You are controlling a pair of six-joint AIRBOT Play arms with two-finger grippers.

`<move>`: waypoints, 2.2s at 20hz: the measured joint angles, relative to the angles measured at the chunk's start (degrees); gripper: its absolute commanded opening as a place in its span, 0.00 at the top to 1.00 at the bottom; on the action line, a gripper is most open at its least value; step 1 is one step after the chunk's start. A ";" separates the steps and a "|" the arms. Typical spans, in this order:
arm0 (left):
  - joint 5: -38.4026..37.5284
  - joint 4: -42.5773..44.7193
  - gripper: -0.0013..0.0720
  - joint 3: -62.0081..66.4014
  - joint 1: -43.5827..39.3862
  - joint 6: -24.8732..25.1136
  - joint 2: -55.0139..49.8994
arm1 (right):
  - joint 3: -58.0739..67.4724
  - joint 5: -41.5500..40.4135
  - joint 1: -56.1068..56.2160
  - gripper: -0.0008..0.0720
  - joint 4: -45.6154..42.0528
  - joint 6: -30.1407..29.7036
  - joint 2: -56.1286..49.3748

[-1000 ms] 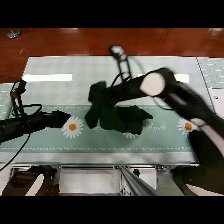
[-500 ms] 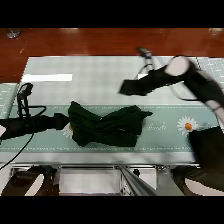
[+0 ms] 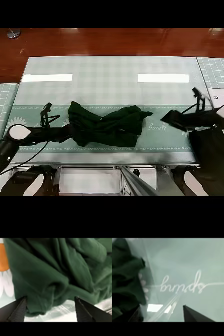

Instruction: Fold the shirts.

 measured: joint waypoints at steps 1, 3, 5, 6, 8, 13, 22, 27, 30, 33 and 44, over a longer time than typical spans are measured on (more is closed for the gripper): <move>0.61 -1.55 0.33 -0.22 -0.31 1.29 -2.12 | -2.27 -0.37 0.94 0.14 1.03 -0.37 0.61; 1.64 -3.43 0.95 -0.07 -0.70 3.74 -5.77 | -5.18 -1.62 4.20 0.14 2.29 -0.33 1.31; 1.60 -4.66 0.95 1.22 -0.94 6.69 -8.00 | -6.71 -3.65 8.70 0.14 3.39 0.96 1.68; 1.49 -4.90 0.95 2.10 -0.98 7.87 -8.68 | -7.17 -5.03 10.88 0.14 3.56 1.60 1.77; 0.94 -5.51 0.95 4.20 -1.05 9.68 -9.57 | -7.43 -8.72 14.93 0.15 4.42 3.26 0.96; -0.04 -6.03 0.95 8.22 -1.05 11.45 -10.29 | -5.11 -14.73 21.99 0.15 7.30 4.42 -8.33; -3.17 -5.49 0.95 13.33 1.55 14.45 -8.98 | 9.31 -16.31 27.93 0.96 11.04 0.76 -22.12; -4.15 -7.63 0.95 32.85 9.20 15.85 -4.20 | 35.23 -9.66 24.37 0.95 -0.17 2.75 -15.45; -3.28 -8.83 0.95 49.40 12.22 16.15 -2.29 | 54.82 -3.72 23.17 0.95 -4.90 3.37 -11.32; -3.74 -7.52 0.95 63.49 14.34 16.02 -0.31 | 69.22 3.96 22.69 0.95 -7.96 2.89 -5.88; -17.51 6.45 0.95 76.00 16.00 11.13 14.10 | 78.07 18.69 22.45 0.95 -10.56 4.24 11.67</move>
